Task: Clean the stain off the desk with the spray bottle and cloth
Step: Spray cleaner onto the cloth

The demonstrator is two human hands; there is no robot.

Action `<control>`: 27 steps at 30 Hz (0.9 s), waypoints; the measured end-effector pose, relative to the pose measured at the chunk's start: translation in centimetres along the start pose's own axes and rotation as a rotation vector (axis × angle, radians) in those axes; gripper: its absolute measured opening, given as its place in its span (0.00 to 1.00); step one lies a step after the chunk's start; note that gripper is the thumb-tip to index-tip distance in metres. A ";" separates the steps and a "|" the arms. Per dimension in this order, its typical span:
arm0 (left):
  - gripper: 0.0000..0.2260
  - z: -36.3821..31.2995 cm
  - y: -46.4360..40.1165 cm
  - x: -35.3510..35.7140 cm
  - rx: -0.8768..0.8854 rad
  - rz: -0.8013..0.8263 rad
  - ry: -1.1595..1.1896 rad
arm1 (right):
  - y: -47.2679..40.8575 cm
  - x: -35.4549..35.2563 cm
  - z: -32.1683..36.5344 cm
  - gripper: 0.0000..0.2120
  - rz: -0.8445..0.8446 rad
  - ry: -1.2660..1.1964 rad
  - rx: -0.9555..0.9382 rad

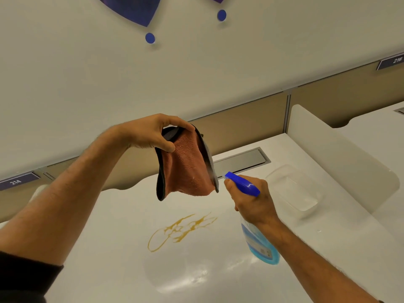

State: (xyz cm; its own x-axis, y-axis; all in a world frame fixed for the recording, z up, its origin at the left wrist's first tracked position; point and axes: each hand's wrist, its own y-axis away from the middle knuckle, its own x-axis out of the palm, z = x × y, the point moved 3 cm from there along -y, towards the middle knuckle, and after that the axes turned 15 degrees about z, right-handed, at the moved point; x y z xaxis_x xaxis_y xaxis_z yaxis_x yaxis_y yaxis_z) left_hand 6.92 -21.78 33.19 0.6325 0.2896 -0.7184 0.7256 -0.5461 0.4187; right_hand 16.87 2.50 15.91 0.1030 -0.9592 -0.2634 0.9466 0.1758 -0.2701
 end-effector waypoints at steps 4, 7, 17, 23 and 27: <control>0.29 0.5 -0.9 1.6 0.003 0.010 0.000 | 0.4 -1.3 -3.8 0.11 -0.100 0.021 0.121; 0.30 1.2 -1.9 3.2 -0.005 -0.006 0.000 | 1.2 -2.4 -6.7 0.11 -0.133 0.016 0.163; 0.31 4.4 -5.0 10.7 -0.033 0.070 0.029 | 3.9 -6.6 -15.8 0.21 -0.097 0.021 0.265; 0.32 6.4 -5.4 13.6 -0.039 0.102 0.055 | 5.3 -7.4 -17.8 0.25 -0.101 0.034 0.308; 0.33 7.1 -4.8 14.0 -0.032 0.102 0.007 | 5.9 -7.5 -18.0 0.30 -0.077 0.056 0.325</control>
State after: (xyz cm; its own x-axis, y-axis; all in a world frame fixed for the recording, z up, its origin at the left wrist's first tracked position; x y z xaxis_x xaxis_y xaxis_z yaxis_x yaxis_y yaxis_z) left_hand 10.37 -20.70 17.21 0.7051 0.2390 -0.6676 0.6656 -0.5478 0.5068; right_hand 16.21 14.67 -0.37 0.0194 -0.9517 -0.3063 0.9998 0.0152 0.0159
